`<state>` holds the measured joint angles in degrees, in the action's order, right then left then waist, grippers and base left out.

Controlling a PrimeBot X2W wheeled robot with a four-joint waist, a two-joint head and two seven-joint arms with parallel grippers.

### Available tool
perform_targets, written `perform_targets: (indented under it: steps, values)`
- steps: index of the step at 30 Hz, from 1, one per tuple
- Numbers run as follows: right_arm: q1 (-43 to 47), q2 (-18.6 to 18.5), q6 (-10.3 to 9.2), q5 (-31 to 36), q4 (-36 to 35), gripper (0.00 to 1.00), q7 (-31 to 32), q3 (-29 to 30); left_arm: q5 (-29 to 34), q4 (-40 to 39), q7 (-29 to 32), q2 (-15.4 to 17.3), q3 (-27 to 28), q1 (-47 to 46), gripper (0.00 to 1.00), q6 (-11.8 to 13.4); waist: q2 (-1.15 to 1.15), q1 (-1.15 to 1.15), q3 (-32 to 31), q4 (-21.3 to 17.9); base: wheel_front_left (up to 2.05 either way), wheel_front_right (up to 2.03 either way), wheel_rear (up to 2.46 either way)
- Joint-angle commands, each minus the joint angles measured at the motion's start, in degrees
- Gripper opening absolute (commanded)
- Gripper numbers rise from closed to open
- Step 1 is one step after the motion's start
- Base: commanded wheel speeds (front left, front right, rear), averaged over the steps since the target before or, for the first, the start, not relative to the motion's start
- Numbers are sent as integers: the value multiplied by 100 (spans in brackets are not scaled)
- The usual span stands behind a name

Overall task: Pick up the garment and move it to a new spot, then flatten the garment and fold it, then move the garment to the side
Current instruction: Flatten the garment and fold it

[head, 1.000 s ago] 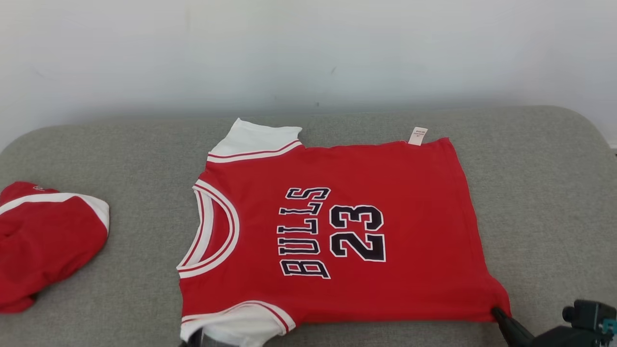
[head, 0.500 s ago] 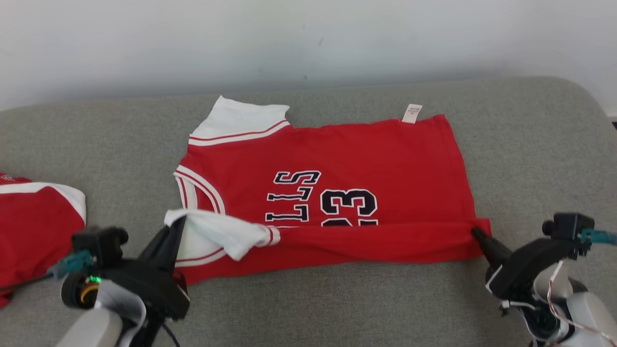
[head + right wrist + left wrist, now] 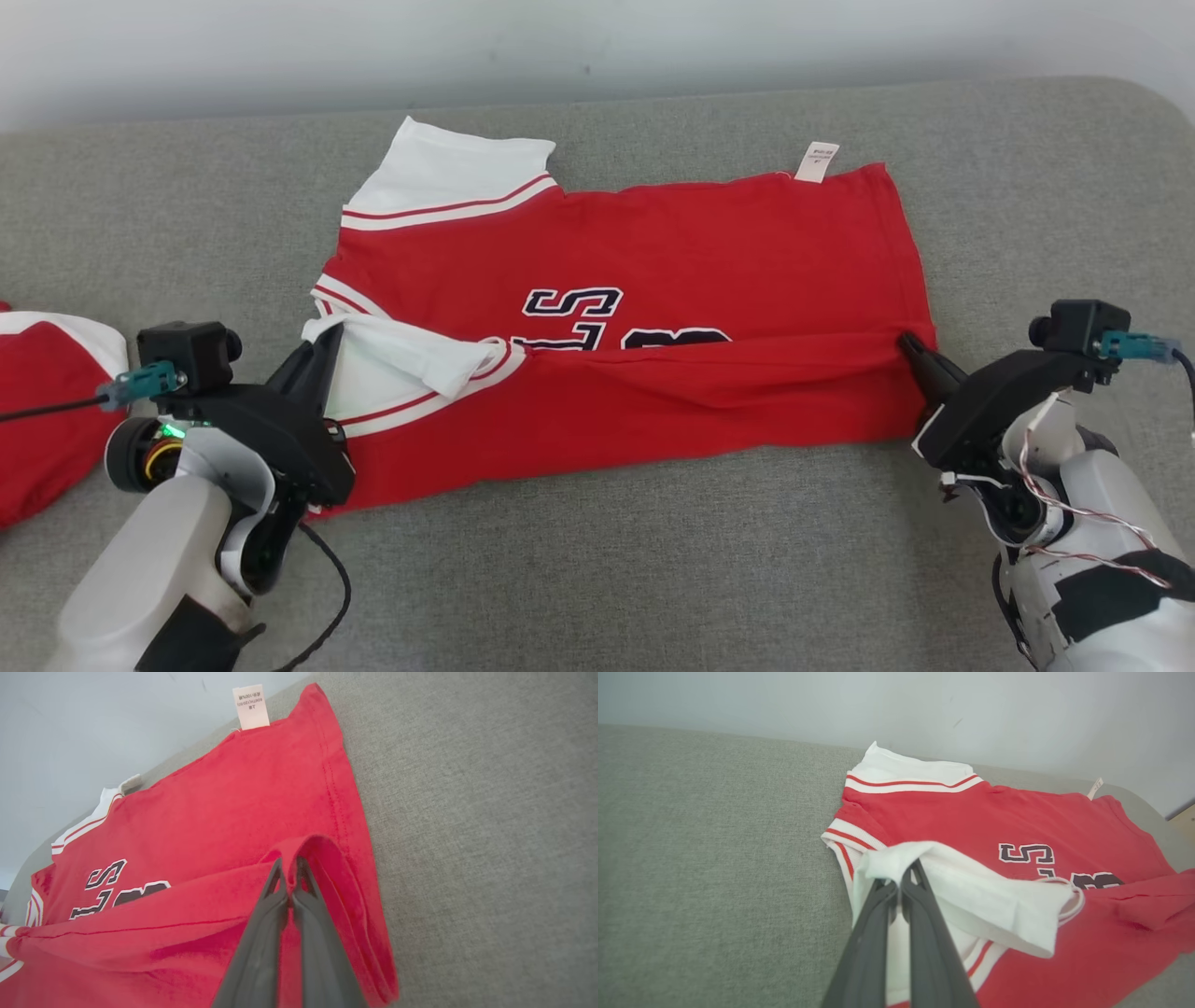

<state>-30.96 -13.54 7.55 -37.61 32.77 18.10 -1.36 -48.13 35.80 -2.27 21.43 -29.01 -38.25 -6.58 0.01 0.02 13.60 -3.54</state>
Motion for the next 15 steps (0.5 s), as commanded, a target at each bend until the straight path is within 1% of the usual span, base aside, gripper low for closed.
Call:
perform_targets:
  steps: [1, 2, 3, 4, 5, 7, 12, 15]
  values:
    - [-59, 26, -14, 54, 41, 0, -53, -46, 39, 56, -46, -35, -12, -95, 0, -27, -1, -2, 7, -5, 0, 0, 0]
    - [-107, 28, -14, 43, 90, 0, -112, -83, 46, 150, -95, -57, -44, -156, 0, -46, -1, -2, 14, -11, 0, 0, 0]
    - [-153, 32, -14, 37, 148, 4, -165, -115, 49, 249, -133, -74, -73, -209, 0, -44, -1, -2, 18, -16, 0, 0, 0]
    - [-188, 26, -14, 36, 187, 34, -237, -152, 85, 344, -181, -79, -120, -254, 0, -50, -1, -2, 19, -21, 0, 0, 0]
    - [-212, 14, -14, 47, 231, 100, -308, -194, 129, 423, -246, -86, -162, -299, 35, -61, -1, -2, 14, -25, 0, 0, 0]
    - [-239, 4, -14, 19, 305, 100, -443, -270, 131, 591, -359, -132, -245, -331, 100, -77, -1, -2, -20, -26, 0, 0, 0]
    - [-62, -190, -14, 83, 213, 100, -832, -686, 154, 815, -849, -169, -307, -208, 100, -95, -1, -2, -179, -8, 0, 0, 0]
    - [170, -437, -14, 197, 16, 100, -1108, -1011, 159, 761, -1043, -119, -328, 1, 100, -82, -1, -2, -274, 14, 0, 0, 0]
